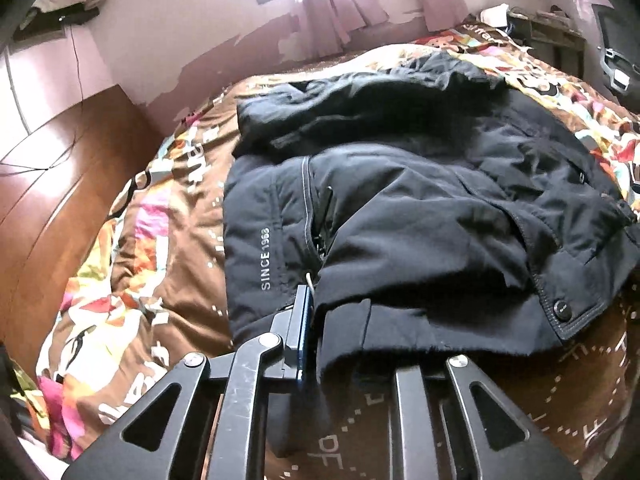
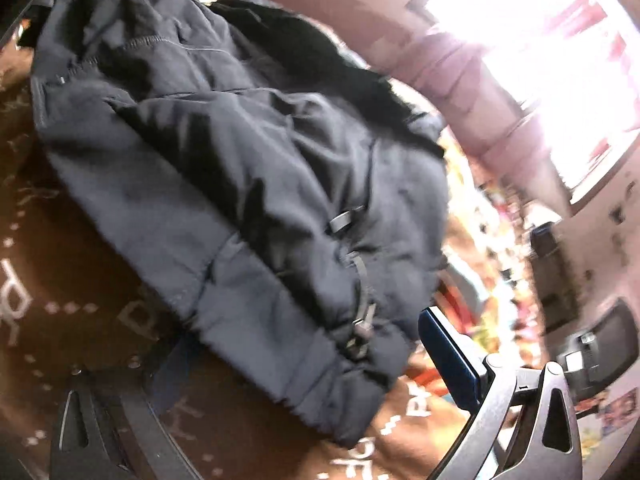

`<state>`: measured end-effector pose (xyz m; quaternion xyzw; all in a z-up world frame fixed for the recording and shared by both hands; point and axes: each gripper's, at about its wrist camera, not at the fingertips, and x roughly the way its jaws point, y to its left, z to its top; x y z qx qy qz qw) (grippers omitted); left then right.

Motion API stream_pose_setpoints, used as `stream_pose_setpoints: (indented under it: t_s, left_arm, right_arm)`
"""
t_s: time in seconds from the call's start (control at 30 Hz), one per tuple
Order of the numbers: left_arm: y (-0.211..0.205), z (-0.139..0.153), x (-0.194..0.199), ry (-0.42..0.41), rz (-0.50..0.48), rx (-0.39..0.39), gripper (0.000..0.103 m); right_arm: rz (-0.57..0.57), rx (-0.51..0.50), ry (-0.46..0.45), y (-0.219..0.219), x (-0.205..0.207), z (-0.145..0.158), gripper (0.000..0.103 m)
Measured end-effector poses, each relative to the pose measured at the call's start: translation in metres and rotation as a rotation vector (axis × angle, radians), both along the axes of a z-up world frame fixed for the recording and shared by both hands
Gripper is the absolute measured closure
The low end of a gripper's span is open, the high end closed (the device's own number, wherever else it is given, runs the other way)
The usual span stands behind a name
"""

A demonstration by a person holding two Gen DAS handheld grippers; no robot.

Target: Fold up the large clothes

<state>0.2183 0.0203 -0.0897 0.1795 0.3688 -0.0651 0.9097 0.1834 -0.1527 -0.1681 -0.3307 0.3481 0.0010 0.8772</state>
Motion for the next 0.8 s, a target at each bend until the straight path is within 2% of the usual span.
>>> stream_pose_setpoints:
  t_s: [0.13,0.23,0.3,0.43,0.5,0.6,0.67,0.8]
  left_arm:
    - [-0.004,0.019,-0.001,-0.058,-0.002,0.006,0.091]
    - [-0.007,0.039,0.004,-0.085,-0.013,-0.006,0.093]
    - [-0.011,0.053,0.009,-0.113,-0.025,0.004,0.093]
    - [-0.016,0.082,0.022,-0.166,-0.023,-0.003,0.094]
    - [-0.015,0.092,0.027,-0.180,-0.018,-0.010,0.094]
    - [-0.014,0.104,0.031,-0.196,-0.004,-0.023,0.094]
    - [-0.014,0.107,0.030,-0.204,0.005,-0.020,0.094]
    - [-0.006,0.110,0.020,-0.221,0.020,-0.050,0.095]
  right_arm:
    - [-0.056,-0.055,-0.129,-0.008,-0.003,0.003,0.000]
    - [-0.107,-0.042,-0.165,-0.021,0.004,0.010,0.000]
    - [-0.114,-0.031,-0.201,-0.026,0.006,0.020,0.000]
    - [-0.083,-0.069,-0.333,-0.026,0.004,0.043,0.001]
    - [-0.067,-0.057,-0.361,-0.029,0.003,0.053,0.005]
    - [-0.053,-0.004,-0.391,-0.034,0.004,0.073,0.032]
    - [-0.052,0.028,-0.408,-0.037,0.005,0.086,0.060]
    - [-0.048,0.085,-0.430,-0.039,0.012,0.110,0.079]
